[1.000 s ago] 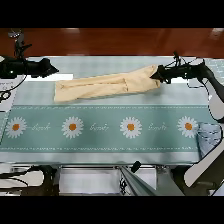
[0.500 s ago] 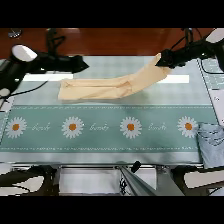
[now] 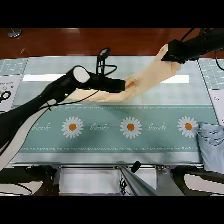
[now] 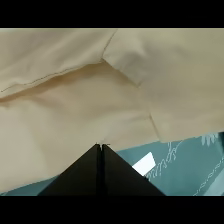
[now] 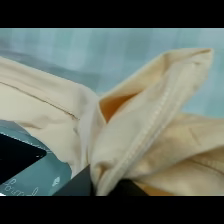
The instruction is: Fold the shirts.
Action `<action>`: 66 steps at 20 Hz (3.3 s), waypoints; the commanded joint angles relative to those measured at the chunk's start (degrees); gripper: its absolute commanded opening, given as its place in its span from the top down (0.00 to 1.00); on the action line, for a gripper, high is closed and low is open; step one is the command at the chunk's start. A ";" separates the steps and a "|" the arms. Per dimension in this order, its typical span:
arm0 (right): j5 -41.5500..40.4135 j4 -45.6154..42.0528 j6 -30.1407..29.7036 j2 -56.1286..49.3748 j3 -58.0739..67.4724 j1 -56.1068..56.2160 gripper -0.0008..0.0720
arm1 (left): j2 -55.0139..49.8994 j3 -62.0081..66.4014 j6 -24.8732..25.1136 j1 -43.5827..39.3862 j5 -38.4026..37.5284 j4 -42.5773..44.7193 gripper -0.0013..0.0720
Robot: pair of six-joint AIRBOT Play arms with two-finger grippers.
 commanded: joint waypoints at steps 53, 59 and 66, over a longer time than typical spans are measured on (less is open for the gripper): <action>5.31 -26.75 2.80 -8.26 -4.81 10.27 0.35 | 51.98 -8.85 -1.90 44.54 -35.67 15.21 0.96; -12.13 16.72 -3.67 -6.80 -29.22 -1.49 0.15 | 46.16 -9.03 -1.90 44.41 -36.74 15.15 0.96; -25.99 25.42 -7.30 -7.58 -36.83 8.00 0.15 | 45.92 -9.03 -1.68 43.76 -36.48 15.17 0.96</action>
